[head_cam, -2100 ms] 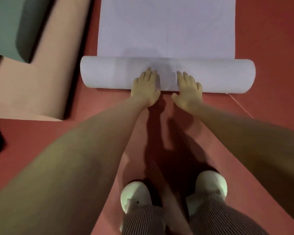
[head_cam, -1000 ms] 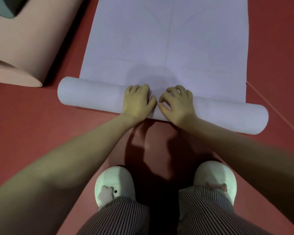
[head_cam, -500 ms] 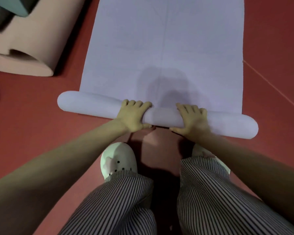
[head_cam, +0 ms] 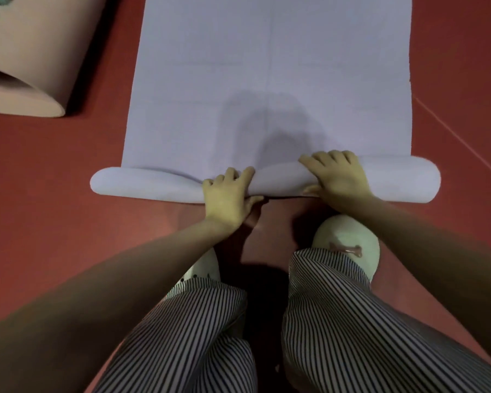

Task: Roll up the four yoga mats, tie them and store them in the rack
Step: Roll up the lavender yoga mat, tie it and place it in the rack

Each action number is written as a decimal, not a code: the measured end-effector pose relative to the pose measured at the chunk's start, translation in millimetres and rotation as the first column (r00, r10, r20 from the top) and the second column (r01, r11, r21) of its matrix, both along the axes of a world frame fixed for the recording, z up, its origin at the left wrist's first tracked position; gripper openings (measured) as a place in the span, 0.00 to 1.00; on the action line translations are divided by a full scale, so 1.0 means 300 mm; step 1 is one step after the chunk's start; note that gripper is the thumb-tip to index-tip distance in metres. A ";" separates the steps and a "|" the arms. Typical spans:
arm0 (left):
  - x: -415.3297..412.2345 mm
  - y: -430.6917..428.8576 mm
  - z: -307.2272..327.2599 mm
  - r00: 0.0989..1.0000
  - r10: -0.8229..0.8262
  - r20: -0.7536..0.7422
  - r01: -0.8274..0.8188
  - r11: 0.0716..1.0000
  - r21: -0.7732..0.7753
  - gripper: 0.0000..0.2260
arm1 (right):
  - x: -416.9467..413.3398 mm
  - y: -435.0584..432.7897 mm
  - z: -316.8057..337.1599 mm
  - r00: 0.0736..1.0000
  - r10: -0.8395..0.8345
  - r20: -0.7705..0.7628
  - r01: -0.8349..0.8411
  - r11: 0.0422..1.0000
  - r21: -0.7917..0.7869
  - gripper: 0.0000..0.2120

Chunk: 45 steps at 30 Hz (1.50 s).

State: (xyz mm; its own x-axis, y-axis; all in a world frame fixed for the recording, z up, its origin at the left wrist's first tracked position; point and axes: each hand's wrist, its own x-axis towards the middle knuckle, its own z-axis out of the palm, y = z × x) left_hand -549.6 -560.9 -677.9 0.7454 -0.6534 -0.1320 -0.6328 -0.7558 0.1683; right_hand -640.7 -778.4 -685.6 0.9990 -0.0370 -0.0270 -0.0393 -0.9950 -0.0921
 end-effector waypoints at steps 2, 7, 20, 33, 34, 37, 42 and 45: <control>-0.026 -0.065 0.020 0.997 0.028 -0.071 -0.022 0.995 0.095 0.27 | -0.034 -0.045 0.002 0.999 -0.040 -0.001 0.040 0.999 0.026 0.28; -0.061 -0.050 -0.003 0.988 -0.063 -0.141 0.094 0.970 0.224 0.29 | -0.137 -0.004 -0.040 0.996 -0.061 -0.061 0.064 0.996 0.059 0.29; 0.020 0.103 -0.050 0.952 -0.299 -0.061 0.258 0.896 -0.362 0.22 | -0.108 0.144 -0.079 0.974 0.012 0.225 -0.051 0.984 0.169 0.20; -0.080 0.127 -0.128 0.961 -0.237 -0.145 0.154 0.890 -0.430 0.21 | -0.200 0.213 -0.097 0.977 -0.210 0.025 0.184 0.903 0.388 0.19; -0.084 0.127 -0.136 0.961 -0.231 -0.150 0.151 0.896 -0.418 0.22 | -0.199 0.209 -0.100 0.979 -0.205 0.008 0.185 0.897 0.401 0.19; -0.070 0.118 -0.149 0.946 -0.282 -0.162 0.198 0.894 -0.402 0.21 | -0.196 0.199 -0.108 0.984 -0.175 -0.041 0.176 0.886 0.430 0.18; -0.025 0.107 -0.150 0.859 -0.504 -0.085 0.434 0.807 -0.402 0.21 | -0.175 0.184 -0.112 0.983 -0.149 -0.104 0.181 0.850 0.495 0.14; -0.025 0.103 -0.146 0.852 -0.507 -0.132 0.426 0.818 -0.387 0.23 | -0.174 0.193 -0.105 0.980 -0.165 -0.110 0.198 0.828 0.525 0.19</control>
